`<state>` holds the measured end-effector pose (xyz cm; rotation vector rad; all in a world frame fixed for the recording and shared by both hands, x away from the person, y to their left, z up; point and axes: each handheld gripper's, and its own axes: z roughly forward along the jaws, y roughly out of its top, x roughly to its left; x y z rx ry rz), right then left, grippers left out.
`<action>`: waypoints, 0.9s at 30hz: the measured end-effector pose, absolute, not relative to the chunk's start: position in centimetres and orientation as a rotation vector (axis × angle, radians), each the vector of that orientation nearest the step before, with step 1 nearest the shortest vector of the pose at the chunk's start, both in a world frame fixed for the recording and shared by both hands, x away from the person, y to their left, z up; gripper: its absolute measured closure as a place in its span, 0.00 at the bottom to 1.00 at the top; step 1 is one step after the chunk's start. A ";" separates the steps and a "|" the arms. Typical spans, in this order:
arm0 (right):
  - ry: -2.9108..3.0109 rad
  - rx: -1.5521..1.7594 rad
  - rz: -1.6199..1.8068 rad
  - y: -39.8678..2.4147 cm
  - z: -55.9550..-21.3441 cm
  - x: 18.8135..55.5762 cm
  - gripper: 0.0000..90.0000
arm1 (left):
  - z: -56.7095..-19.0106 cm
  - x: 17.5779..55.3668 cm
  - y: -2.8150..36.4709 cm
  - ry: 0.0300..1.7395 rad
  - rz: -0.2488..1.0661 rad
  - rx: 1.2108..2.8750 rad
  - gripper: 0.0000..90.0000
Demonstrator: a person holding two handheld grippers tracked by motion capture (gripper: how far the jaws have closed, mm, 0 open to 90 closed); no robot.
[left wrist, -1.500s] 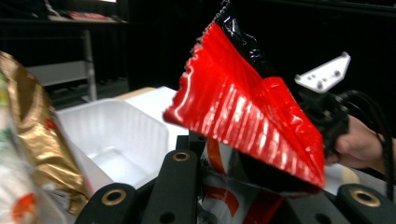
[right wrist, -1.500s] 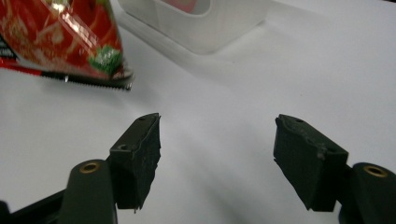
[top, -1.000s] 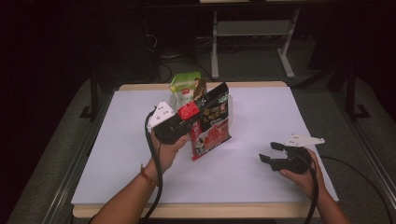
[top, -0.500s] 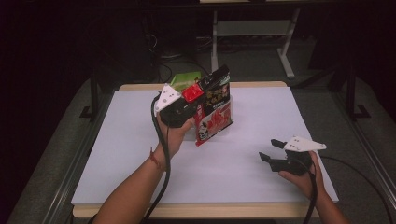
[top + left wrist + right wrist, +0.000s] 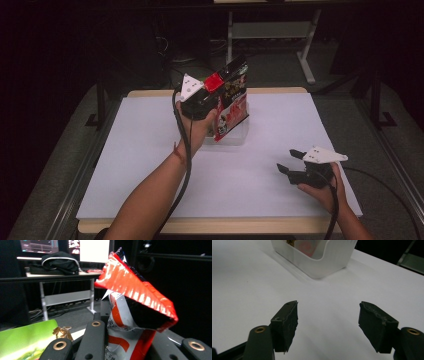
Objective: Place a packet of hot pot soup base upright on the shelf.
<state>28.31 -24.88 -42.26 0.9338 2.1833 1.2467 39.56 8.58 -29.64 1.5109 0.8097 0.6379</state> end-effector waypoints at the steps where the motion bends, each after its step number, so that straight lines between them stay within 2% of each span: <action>1: 2.180 0.931 1.253 -24.9 -42.2 28.3 0.35 | -29.8 39.8 8.4 0.820 0.638 1.506 0.90; 10: 2.186 0.926 1.257 -24.9 -42.2 28.3 0.34 | -31.2 42.3 6.9 0.909 0.691 1.498 0.89; 21: 2.184 0.917 1.261 -24.8 -42.1 28.2 0.34 | -33.1 44.2 5.9 0.980 0.671 1.426 0.88; 27: 2.188 0.911 1.259 -24.7 -42.1 28.2 0.34 | -34.0 44.4 5.4 0.964 0.665 1.429 0.88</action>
